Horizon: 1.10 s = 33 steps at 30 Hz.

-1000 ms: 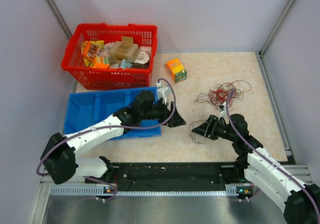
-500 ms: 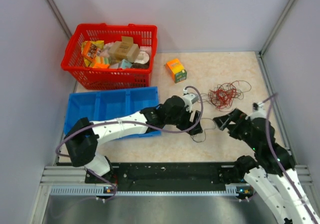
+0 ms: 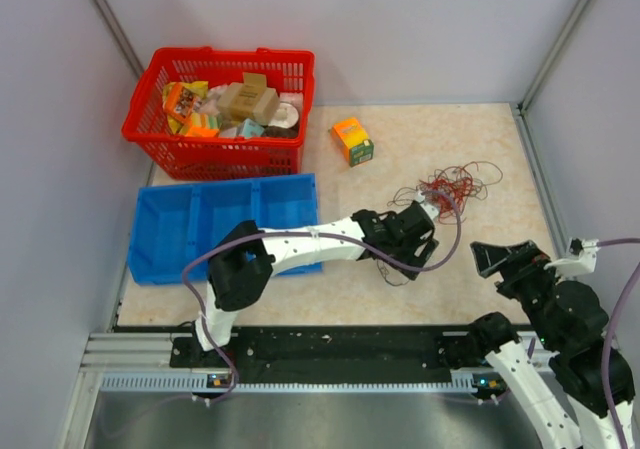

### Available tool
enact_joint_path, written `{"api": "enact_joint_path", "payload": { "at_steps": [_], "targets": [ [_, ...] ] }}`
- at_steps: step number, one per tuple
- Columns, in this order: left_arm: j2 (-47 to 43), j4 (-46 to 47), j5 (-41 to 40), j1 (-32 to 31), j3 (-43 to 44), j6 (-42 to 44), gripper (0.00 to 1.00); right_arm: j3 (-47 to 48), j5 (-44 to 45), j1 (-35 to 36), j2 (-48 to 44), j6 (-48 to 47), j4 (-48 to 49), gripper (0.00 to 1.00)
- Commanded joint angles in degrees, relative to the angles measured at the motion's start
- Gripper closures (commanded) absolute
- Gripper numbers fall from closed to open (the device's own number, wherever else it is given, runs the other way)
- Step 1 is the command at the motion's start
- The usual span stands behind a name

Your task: Untangle the cables

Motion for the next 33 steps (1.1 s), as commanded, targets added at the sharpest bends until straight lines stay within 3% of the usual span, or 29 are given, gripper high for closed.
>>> {"api": "enact_joint_path", "payload": {
  "at_steps": [1, 6, 7, 9, 15, 20, 28, 30, 33],
  "targets": [
    [0.66, -6.24, -11.3, -4.22, 5.13, 1.81, 0.14, 0.37, 1.44, 0.37, -1.0, 0.49, -2.94, 0.12],
    [0.65, -11.77, -28.08, -9.58, 7.68, 0.32, 0.11, -0.42, 0.91, 0.37, -1.0, 0.66, -2.94, 0.13],
    [0.83, -13.26, -31.94, -10.37, 7.94, -0.38, 0.03, -0.51, 1.08, 0.46, -1.0, 0.57, -2.94, 0.13],
    [1.79, -15.73, -37.06, -11.69, 8.12, -2.75, 0.01, -0.42, 1.87, 0.46, -1.09, 0.31, -2.94, 0.13],
    [5.05, -20.04, -37.87, -11.26, 10.66, -8.72, 0.01, 0.9, 3.1, 0.38, -2.93, 0.31, -3.03, 0.15],
    [6.19, -15.31, -27.53, -9.42, 12.17, -13.21, 0.01, 0.99, 3.46, 0.46, -5.74, 1.8, -3.03, 0.16],
    [0.05, 4.98, -10.03, -5.99, -1.27, -15.68, 0.02, 1.69, 2.75, 0.38, -5.74, 1.54, -4.0, 0.16],
    [0.65, 5.97, -8.35, -5.2, -1.9, -16.29, 0.01, 1.51, 2.75, 0.46, -5.66, 1.45, -4.0, 0.16],
    [2.67, 3.26, -10.18, -4.67, 0.47, -16.82, 0.1, 1.16, 2.4, 0.38, -5.48, 1.8, -4.0, 0.16]
  ]
}}
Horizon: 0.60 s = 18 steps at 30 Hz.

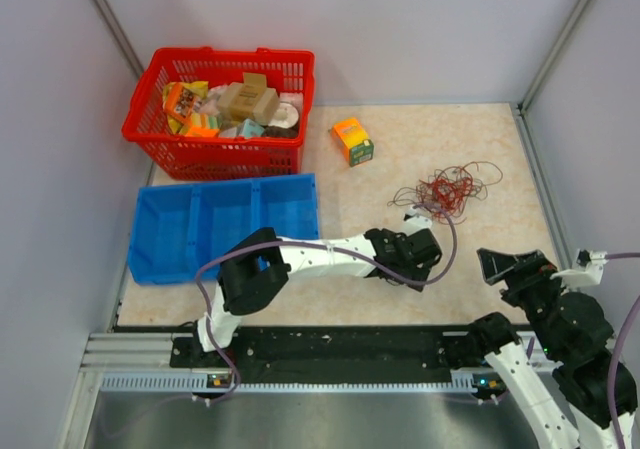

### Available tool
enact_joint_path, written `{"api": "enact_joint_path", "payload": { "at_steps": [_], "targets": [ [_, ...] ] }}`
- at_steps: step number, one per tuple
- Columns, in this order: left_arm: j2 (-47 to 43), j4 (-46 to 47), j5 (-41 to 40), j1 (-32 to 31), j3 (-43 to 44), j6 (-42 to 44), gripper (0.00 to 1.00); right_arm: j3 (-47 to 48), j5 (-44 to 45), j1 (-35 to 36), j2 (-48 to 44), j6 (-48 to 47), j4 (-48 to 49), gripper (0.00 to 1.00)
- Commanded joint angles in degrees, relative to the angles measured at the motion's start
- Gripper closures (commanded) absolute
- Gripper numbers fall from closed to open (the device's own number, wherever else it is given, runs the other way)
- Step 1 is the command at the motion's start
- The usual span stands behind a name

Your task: Untangle the cables

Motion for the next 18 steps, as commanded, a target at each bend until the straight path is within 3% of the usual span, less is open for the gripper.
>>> {"api": "enact_joint_path", "payload": {
  "at_steps": [1, 4, 7, 9, 11, 15, 18],
  "targets": [
    [-1.54, 4.3, 0.99, 0.66, 1.92, -1.74, 0.16, 1.14, 0.06, 0.44, -1.35, 0.3, 0.18, 0.16],
    [-2.59, 4.47, -3.84, 0.66, 1.04, -0.78, 0.41, 0.18, -0.73, 0.44, -1.0, 0.38, 0.18, 0.17],
    [-3.12, 5.88, -7.54, 0.93, -0.02, 1.77, 0.52, -1.58, -0.82, 0.44, -1.09, 1.08, 0.18, 0.17],
    [-3.12, 6.14, -7.46, 1.54, 0.07, 3.17, 0.68, -2.55, -1.08, 0.35, -0.91, 1.44, 0.44, 0.17],
    [-3.47, 6.32, -7.46, 2.07, 0.07, 3.97, 1.0, -3.34, -1.43, 0.44, -0.65, 1.53, 0.7, 0.17],
    [-8.73, 7.02, -8.69, 2.16, -2.2, 8.44, 1.0, -4.66, -1.7, 0.44, -0.56, 0.74, 0.97, 0.17],
    [-20.4, 8.77, -11.58, 2.68, -8.43, 11.25, 1.0, -5.63, -1.35, 0.44, 1.38, 0.38, 1.14, 0.17]
  ]
}}
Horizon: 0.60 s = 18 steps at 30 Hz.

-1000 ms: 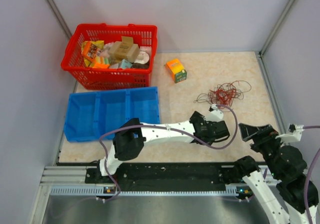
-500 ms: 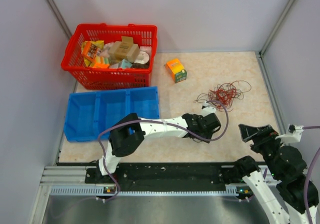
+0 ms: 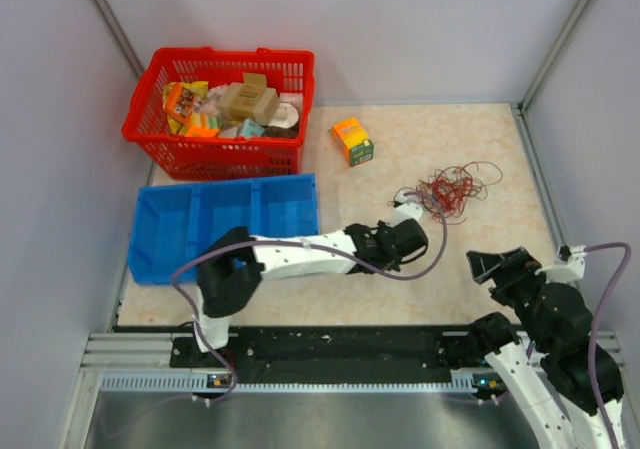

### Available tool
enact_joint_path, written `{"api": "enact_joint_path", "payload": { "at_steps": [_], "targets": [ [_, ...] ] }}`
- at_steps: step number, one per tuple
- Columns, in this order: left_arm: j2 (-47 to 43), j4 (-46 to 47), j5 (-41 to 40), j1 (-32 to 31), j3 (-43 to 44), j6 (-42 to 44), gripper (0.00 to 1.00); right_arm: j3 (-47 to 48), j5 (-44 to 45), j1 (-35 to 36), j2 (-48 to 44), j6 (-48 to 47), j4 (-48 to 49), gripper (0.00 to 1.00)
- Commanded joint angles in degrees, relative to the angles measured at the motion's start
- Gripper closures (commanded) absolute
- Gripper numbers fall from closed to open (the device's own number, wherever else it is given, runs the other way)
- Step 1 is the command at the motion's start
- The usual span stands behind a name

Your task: Untangle the cables

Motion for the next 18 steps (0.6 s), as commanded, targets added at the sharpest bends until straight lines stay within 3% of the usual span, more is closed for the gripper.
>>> {"api": "enact_joint_path", "payload": {
  "at_steps": [1, 9, 18],
  "targets": [
    [-19.28, 3.58, -5.47, 1.28, -6.63, 5.75, 1.0, -1.32, 0.12, 0.44, 1.31, -0.23, 1.19, 0.17],
    [-43.38, 0.42, -6.98, 10.24, -16.05, 9.1, 1.0, -3.79, -0.76, 0.44, 2.71, -0.14, 6.28, 0.18],
    [-46.48, -3.02, 6.55, 26.77, -22.11, 5.5, 1.0, -3.7, -1.29, 0.35, 4.39, -1.81, 7.43, 0.18]
  ]
}}
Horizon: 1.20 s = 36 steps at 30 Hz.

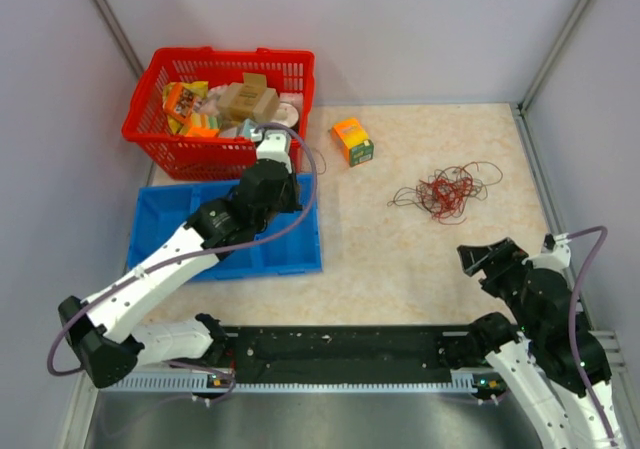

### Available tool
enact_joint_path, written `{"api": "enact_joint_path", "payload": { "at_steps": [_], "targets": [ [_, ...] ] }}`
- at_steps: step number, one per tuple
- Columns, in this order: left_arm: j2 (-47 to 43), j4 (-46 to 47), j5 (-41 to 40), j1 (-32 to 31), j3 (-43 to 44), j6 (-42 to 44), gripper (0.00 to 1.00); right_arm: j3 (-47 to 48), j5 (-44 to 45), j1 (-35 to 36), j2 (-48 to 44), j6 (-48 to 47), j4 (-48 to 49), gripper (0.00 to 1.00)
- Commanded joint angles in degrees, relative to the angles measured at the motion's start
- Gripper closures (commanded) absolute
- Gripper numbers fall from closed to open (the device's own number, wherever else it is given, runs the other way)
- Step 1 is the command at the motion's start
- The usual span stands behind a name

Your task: Untangle the cables

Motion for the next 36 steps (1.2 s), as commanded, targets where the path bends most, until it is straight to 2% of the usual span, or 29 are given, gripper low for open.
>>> {"api": "enact_joint_path", "payload": {
  "at_steps": [1, 10, 11, 13, 16, 17, 18, 20, 24, 27, 30, 32, 33, 36],
  "targets": [
    [2.92, -1.36, 8.88, 5.33, -5.15, -2.76, 1.0, -0.05, -0.63, 0.35, 0.43, -1.15, 2.84, 0.18],
    [5.82, 10.51, 10.64, 11.05, -16.67, -14.63, 1.0, -0.66, -1.42, 0.35, 2.18, -0.54, 2.93, 0.18],
    [6.26, 11.04, 12.04, 11.66, -16.94, -14.72, 0.97, -0.92, -1.77, 0.44, 2.97, -0.8, 3.1, 0.18],
    [6.09, 10.96, 13.1, 11.85, -17.29, -15.07, 0.76, -1.54, -3.26, 0.27, 5.69, -1.76, 3.89, 0.18],
    [2.06, 12.27, 13.54, 11.85, -19.83, -14.9, 0.59, -1.81, -5.28, 0.35, 12.53, -3.43, 5.64, 0.18],
    [-0.04, 12.97, 13.55, 11.76, -20.98, -14.64, 0.49, -1.72, -6.16, 0.27, 14.65, -3.79, 6.96, 0.18],
    [-1.89, 13.59, 13.37, 11.76, -22.64, -14.46, 0.44, -1.63, -7.04, 0.27, 16.15, -4.05, 8.54, 0.18],
    [-7.07, 14.64, 13.19, 11.85, -24.67, -13.41, 0.4, -1.63, -8.53, 0.35, 19.57, -4.4, 13.88, 0.18],
    [-13.76, 19.3, 15.83, 11.85, -28.19, -9.19, 0.33, 0.38, -5.82, -0.43, 26.95, -6.42, 19.35, 0.18],
    [-15.97, 18.78, 17.4, 11.85, -28.02, -7.87, 0.31, 3.11, -5.9, -6.04, 33.8, -8.7, 22.51, 0.18],
    [-15.36, 22.89, 24.6, 11.85, -28.98, -5.68, 0.29, 5.04, -12.47, -18.41, 41.45, -9.42, 26.64, 0.19],
    [-12.91, 28.24, 34.08, 11.85, -30.56, -6.8, 0.26, 5.57, -18.79, -24.66, 45.76, -8.54, 31.64, 0.26],
    [-10.63, 31.84, 38.72, 11.93, -30.83, -7.94, 0.25, 6.1, -20.56, -25.91, 48.22, -8.36, 34.28, 0.29],
    [-2.11, 38.27, 52.88, 11.76, -27.59, -12.16, 0.29, 11.53, -25.4, -26.19, 59.28, -10.11, 38.26, 0.48]
  ]
}}
